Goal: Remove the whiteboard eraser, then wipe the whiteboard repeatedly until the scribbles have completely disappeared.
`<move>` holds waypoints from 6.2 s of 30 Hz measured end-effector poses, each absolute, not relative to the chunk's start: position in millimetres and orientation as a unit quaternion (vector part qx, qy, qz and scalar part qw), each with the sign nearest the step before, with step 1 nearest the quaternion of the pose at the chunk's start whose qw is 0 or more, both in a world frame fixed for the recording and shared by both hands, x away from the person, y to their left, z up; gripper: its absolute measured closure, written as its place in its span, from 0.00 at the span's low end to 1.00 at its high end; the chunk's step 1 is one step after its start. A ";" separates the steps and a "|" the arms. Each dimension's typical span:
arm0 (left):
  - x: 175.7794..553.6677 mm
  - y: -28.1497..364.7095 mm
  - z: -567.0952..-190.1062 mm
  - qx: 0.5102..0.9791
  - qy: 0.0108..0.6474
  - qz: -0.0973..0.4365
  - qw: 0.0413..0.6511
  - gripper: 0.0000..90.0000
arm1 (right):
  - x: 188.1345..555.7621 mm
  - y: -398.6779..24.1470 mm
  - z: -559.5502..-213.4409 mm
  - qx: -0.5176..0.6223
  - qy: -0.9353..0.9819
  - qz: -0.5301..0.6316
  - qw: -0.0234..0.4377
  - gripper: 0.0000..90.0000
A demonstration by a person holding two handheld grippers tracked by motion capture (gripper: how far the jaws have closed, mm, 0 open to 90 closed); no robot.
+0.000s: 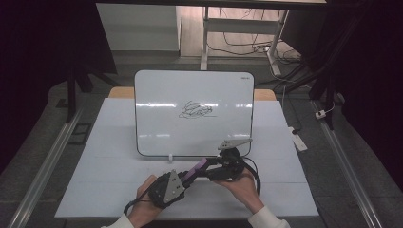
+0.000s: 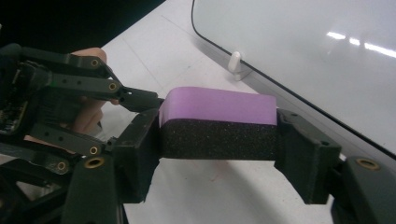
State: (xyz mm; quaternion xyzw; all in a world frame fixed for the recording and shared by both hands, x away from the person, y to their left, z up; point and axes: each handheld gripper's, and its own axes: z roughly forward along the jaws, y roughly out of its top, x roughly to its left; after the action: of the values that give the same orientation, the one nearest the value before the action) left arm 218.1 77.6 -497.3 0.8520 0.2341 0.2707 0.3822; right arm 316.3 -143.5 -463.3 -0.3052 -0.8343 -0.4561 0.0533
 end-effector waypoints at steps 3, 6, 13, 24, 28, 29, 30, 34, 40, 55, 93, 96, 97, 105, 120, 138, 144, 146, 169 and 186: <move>218.1 77.5 -497.2 0.851 0.235 0.269 0.385 0.73 | 317.4 -145.0 -463.6 -0.307 -0.831 -0.459 0.061 0.41; 218.6 77.8 -497.2 0.852 0.234 0.264 0.388 0.72 | 319.1 -147.3 -464.2 -0.303 -0.830 -0.464 0.070 0.42; 226.9 87.3 -493.2 0.853 0.243 0.203 0.416 0.46 | 316.8 -152.6 -462.3 -0.274 -0.837 -0.470 0.060 0.43; 252.9 105.1 -487.1 0.858 0.210 0.035 0.468 0.27 | 305.7 -171.2 -457.6 -0.165 -0.859 -0.484 0.041 0.43; 259.4 98.7 -489.6 0.866 0.185 0.005 0.465 0.26 | 302.6 -170.6 -456.9 -0.131 -0.864 -0.484 0.040 0.43; 260.9 96.9 -489.9 0.867 0.179 -0.003 0.465 0.26 | 301.9 -170.1 -457.0 -0.122 -0.865 -0.485 0.040 0.43; 262.2 95.0 -489.9 0.869 0.174 -0.009 0.464 0.26 | 300.2 -169.4 -457.1 -0.110 -0.866 -0.486 0.042 0.43; 266.8 87.7 -490.5 0.872 0.154 -0.034 0.464 0.26 | 298.4 -168.2 -457.0 -0.092 -0.867 -0.487 0.042 0.43; 271.8 81.6 -494.9 0.872 0.146 -0.057 0.464 0.35 | 296.4 -167.2 -456.9 -0.078 -0.869 -0.487 0.044 0.43; 273.5 81.9 -498.0 0.876 0.138 -0.079 0.455 0.45 | 295.6 -166.6 -459.2 -0.063 -0.877 -0.475 0.045 0.43; 271.3 133.7 -454.6 0.842 0.277 0.100 0.452 0.46 | 275.6 -264.8 -486.1 -0.268 -0.815 -0.463 -0.221 0.28; 273.1 141.7 -447.0 0.832 0.294 0.120 0.455 0.46 | 276.6 -268.9 -489.2 -0.277 -0.812 -0.461 -0.227 0.29; 273.9 143.7 -445.8 0.829 0.298 0.122 0.457 0.46 | 277.7 -270.8 -490.9 -0.282 -0.810 -0.461 -0.227 0.29; 278.8 156.1 -438.7 0.809 0.332 0.152 0.461 0.46 | 279.9 -274.5 -493.6 -0.292 -0.806 -0.460 -0.232 0.30; 322.0 160.1 -407.1 0.777 0.398 0.243 0.423 0.46 | 285.1 -276.3 -498.2 -0.293 -0.809 -0.451 -0.235 0.31; 374.1 137.7 -399.0 0.787 0.410 0.286 0.362 0.46 | 285.8 -275.9 -498.8 -0.294 -0.811 -0.450 -0.233 0.31; 380.7 133.7 -398.4 0.787 0.409 0.292 0.357 0.45 | 285.7 -275.3 -498.7 -0.295 -0.810 -0.451 -0.233 0.31; 381.2 129.8 -397.7 0.789 0.405 0.303 0.350 0.46 | 285.6 -275.2 -498.6 -0.295 -0.810 -0.450 -0.233 0.31; 384.8 63.1 -408.9 0.826 0.334 0.339 0.302 0.46 | 283.8 -271.7 -498.1 -0.290 -0.810 -0.454 -0.233 0.31; 392.7 53.4 -401.1 0.819 0.329 0.368 0.292 0.46 | 284.9 -275.7 -498.3 -0.296 -0.806 -0.455 -0.236 0.31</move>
State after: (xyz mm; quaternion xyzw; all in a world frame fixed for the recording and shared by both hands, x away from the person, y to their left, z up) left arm 392.7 53.4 -401.1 0.8192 0.3287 0.3682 0.2919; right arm 284.9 -275.7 -498.3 -0.2960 -0.8062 -0.4547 -0.2360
